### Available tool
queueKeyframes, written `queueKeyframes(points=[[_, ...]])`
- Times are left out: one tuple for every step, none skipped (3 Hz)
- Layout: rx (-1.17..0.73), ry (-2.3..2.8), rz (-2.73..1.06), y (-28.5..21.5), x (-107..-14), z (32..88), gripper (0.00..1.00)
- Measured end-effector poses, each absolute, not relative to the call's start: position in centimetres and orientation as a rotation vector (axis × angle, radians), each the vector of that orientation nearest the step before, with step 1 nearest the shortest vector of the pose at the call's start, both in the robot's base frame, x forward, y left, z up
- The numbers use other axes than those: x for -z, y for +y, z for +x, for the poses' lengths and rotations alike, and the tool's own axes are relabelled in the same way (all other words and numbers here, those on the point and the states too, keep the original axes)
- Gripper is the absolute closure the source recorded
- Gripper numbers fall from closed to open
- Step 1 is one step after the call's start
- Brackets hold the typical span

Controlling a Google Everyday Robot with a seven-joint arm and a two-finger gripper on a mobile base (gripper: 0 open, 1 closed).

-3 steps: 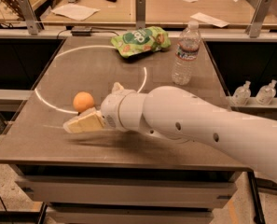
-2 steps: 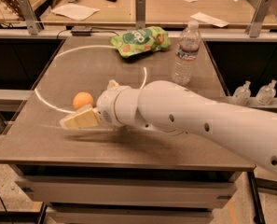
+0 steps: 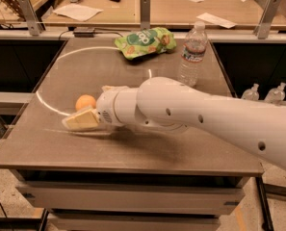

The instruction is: Move orange near water bottle

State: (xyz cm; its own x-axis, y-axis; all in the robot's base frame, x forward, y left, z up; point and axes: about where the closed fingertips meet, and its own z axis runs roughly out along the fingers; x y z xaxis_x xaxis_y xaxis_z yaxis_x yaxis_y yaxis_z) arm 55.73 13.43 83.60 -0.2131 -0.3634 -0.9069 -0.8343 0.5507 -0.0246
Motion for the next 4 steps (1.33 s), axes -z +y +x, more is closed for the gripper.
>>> queueKeyframes(points=[[-0.619,1.814,-1.022,13.6,-83.2,55.7,0.39],[-0.617,1.823,-1.036,13.2,-83.0,55.8,0.62],[-0.552,1.842,-0.956,10.0,-83.9,56.1,0.87],[-0.428,1.844,-0.849,5.4,-85.1,55.8,1.00]])
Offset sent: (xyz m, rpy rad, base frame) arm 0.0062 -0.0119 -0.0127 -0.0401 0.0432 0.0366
